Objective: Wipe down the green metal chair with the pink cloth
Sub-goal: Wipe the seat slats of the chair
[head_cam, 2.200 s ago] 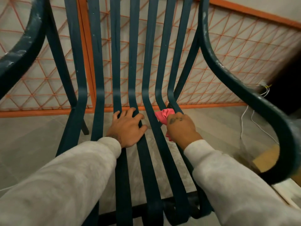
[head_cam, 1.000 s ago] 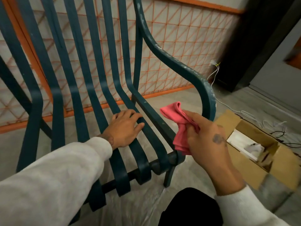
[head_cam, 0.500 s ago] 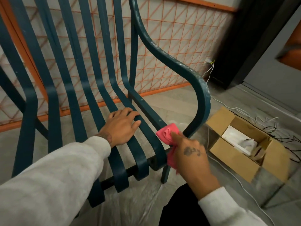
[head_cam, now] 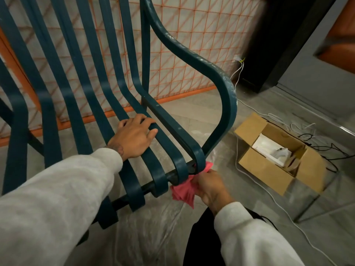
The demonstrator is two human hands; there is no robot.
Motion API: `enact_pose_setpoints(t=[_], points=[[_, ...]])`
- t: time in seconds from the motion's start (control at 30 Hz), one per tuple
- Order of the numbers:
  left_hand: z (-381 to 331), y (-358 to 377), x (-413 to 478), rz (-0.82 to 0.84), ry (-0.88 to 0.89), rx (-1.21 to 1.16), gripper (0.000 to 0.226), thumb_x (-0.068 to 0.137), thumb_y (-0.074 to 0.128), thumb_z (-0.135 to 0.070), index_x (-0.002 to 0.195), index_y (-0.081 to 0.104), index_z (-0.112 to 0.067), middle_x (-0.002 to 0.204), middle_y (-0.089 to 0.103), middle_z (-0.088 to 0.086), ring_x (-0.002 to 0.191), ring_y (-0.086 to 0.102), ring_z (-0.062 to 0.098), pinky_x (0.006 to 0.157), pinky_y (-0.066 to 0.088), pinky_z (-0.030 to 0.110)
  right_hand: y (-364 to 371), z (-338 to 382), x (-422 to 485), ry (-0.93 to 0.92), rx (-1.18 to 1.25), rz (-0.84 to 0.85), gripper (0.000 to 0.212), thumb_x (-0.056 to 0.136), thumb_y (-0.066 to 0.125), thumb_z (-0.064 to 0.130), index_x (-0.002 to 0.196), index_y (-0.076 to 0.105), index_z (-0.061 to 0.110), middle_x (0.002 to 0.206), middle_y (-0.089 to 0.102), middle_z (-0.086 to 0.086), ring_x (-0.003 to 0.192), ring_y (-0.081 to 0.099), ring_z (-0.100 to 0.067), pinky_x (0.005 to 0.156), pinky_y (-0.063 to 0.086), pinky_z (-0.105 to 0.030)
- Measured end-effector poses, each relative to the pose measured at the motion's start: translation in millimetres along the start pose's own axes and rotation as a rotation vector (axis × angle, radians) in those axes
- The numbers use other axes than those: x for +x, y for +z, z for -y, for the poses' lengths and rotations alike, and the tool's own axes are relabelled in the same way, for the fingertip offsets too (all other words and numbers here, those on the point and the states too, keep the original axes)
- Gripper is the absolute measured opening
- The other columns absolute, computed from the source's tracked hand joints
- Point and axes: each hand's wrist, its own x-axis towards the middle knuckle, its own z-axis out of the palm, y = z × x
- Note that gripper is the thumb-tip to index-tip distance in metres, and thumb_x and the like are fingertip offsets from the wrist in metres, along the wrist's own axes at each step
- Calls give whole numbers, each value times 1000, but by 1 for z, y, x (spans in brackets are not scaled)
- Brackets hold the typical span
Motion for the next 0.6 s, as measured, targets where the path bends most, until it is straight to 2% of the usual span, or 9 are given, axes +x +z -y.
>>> enact_pose_setpoints(t=[0.1,0.17,0.23,0.3,0.37,0.43,0.5,0.53,0.6], points=[[-1,0,1,11,-6,-4,48,104,27,-49,147,38,-29,149,36,0,140,34,25,120,15,47,8,-4,9,86,247,15,60,72,29,-28,117,59,-1,75,60,-18,50,58,-23,52,53,-35],[-1,0,0,25,-6,-3,49,104,27,-49,148,37,-29,151,35,1,140,34,25,121,14,47,10,-3,0,47,290,-4,54,77,33,-28,112,59,5,81,61,-16,59,61,-24,51,53,-32],[0,1,-1,21,-3,9,49,105,27,-48,149,35,-29,152,33,1,142,32,24,121,13,46,8,-7,-11,-39,263,-55,44,84,44,-21,98,60,17,90,65,-13,76,65,-27,60,57,-38],[2,2,0,17,-4,10,49,104,27,-49,149,35,-29,153,32,0,142,32,22,121,12,45,4,-7,-21,-170,115,-116,41,87,52,-10,88,59,31,92,66,-6,84,65,-25,74,58,-42],[2,2,1,20,-5,14,49,104,27,-49,148,35,-29,152,32,0,141,33,22,121,11,45,0,-1,-25,-357,-91,-176,40,92,54,2,82,54,41,87,61,8,82,60,-15,74,55,-36],[1,1,2,16,-1,20,49,104,26,-49,148,35,-29,152,32,1,140,34,22,120,11,44,-3,4,-23,-540,-293,-216,32,97,53,14,92,52,45,88,55,14,81,58,-13,73,55,-33],[1,1,1,5,1,23,48,104,26,-48,147,36,-29,151,32,1,139,36,22,119,11,44,-2,7,-19,-663,-516,-254,22,99,52,19,115,59,32,95,54,9,85,58,-13,75,58,-36],[0,1,1,4,2,24,48,104,26,-48,147,36,-29,150,32,1,138,36,22,119,11,44,-2,7,-18,-705,-615,-284,30,99,52,19,127,59,25,98,55,6,87,58,-15,78,57,-36],[0,1,2,6,4,23,47,104,26,-48,147,36,-30,151,32,2,139,36,23,120,11,45,-3,10,-15,-815,-790,-326,37,96,54,14,133,56,17,107,59,-2,95,56,-21,84,51,-31]])
